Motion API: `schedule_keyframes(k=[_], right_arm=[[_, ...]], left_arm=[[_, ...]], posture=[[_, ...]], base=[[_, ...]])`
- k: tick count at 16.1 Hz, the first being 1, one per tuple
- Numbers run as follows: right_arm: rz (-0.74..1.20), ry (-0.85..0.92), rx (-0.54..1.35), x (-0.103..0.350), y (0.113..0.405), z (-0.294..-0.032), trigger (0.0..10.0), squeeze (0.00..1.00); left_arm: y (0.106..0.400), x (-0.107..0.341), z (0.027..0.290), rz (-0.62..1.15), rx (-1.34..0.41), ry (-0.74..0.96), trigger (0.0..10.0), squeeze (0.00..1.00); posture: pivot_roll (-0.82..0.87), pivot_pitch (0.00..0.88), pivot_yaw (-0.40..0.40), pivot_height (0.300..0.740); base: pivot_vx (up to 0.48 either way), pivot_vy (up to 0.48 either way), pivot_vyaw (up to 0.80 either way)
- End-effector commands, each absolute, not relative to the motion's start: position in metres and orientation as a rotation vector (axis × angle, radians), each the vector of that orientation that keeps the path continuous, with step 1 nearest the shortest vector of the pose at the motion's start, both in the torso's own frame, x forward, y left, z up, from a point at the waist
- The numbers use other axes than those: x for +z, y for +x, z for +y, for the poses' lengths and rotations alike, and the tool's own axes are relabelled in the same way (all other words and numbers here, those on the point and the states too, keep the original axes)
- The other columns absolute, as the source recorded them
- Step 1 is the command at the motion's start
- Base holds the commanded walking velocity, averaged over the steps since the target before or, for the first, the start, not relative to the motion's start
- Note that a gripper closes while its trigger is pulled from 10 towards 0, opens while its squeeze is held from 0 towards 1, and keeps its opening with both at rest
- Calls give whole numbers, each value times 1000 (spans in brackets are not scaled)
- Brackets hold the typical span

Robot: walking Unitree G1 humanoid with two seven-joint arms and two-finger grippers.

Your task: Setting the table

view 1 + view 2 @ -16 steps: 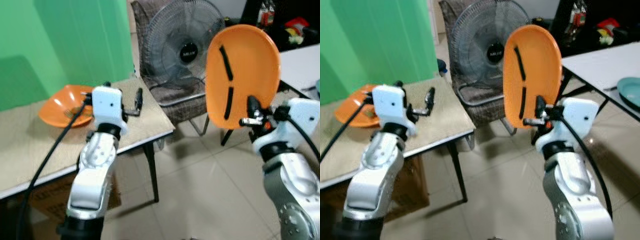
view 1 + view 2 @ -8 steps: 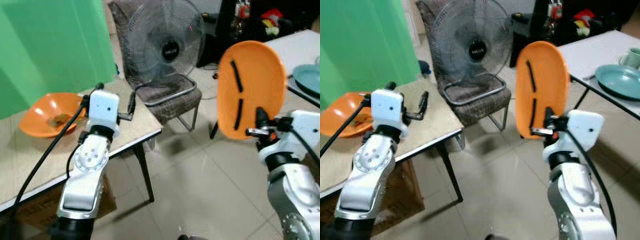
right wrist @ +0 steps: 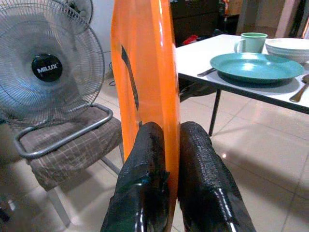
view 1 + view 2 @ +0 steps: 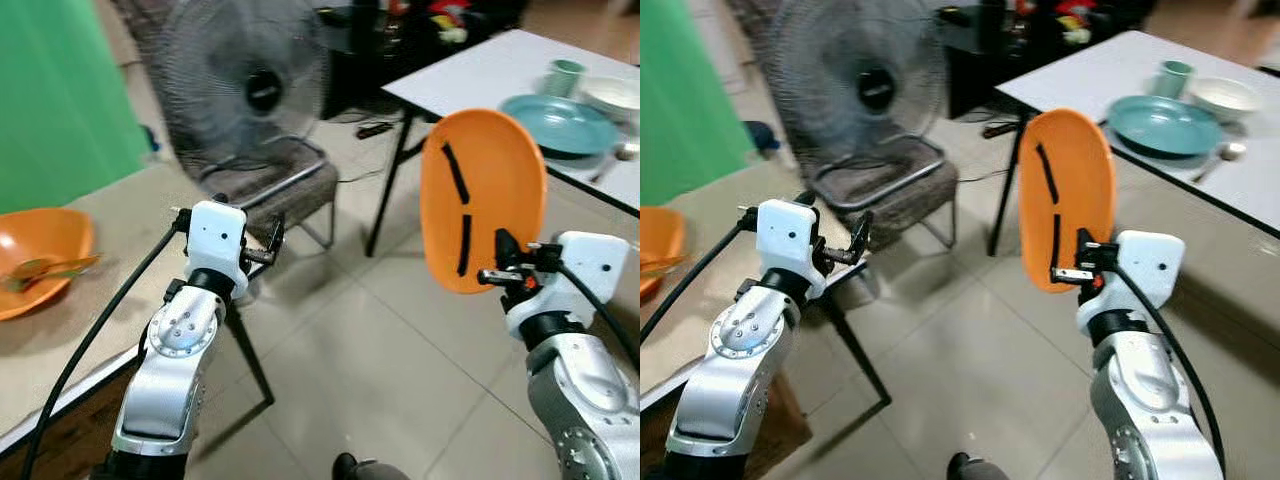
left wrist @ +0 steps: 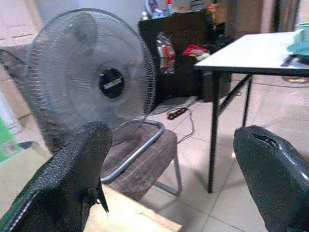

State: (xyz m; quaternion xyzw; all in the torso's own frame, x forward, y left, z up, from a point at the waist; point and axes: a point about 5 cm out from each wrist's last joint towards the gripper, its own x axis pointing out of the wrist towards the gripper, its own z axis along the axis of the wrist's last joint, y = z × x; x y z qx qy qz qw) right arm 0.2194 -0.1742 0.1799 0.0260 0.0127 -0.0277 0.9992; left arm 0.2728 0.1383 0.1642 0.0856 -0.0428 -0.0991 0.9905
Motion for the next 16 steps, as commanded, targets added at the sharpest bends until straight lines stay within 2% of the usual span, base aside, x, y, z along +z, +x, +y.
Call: schedule_keyframes(k=[1,3,4,6,8,10,13,16], right_arm=[[3,65,-24,184,219,-170,10000,0],[4,70,-11,183,225,-166,10000,0],[5,67,-12,183,225,-166,10000,0],[7,69,-26,183,221,-167,10000,0],[9,71,-37,183,220,-167,10000,0],[5,68,-43,183,220,-167,10000,0],[7,70,-51,182,219,-167,10000,0],[10,71,-66,181,218,-169,10000,0]], left_arm=[[271,169,139,-108,-205,185,10000,0],[274,171,140,-104,-200,179,10000,0],[276,171,141,-107,-183,185,10000,0],[280,171,139,-79,-188,184,10000,0],[281,170,138,-72,-194,164,10000,0],[283,170,137,-74,-205,162,10000,0],[285,171,135,-70,-222,206,10000,0],[285,170,130,-65,-252,181,10000,0]], posture=[[4,0,-26,740],[-1,0,-21,740],[-9,0,-9,740],[-24,0,2,740],[-26,0,6,740],[-29,0,14,740],[-32,0,21,740],[-36,0,29,740]], base=[[0,0,-800],[0,480,-800],[0,0,-800],[0,-480,-800],[0,0,-800],[0,480,-800],[0,-480,-800],[0,480,-800]])
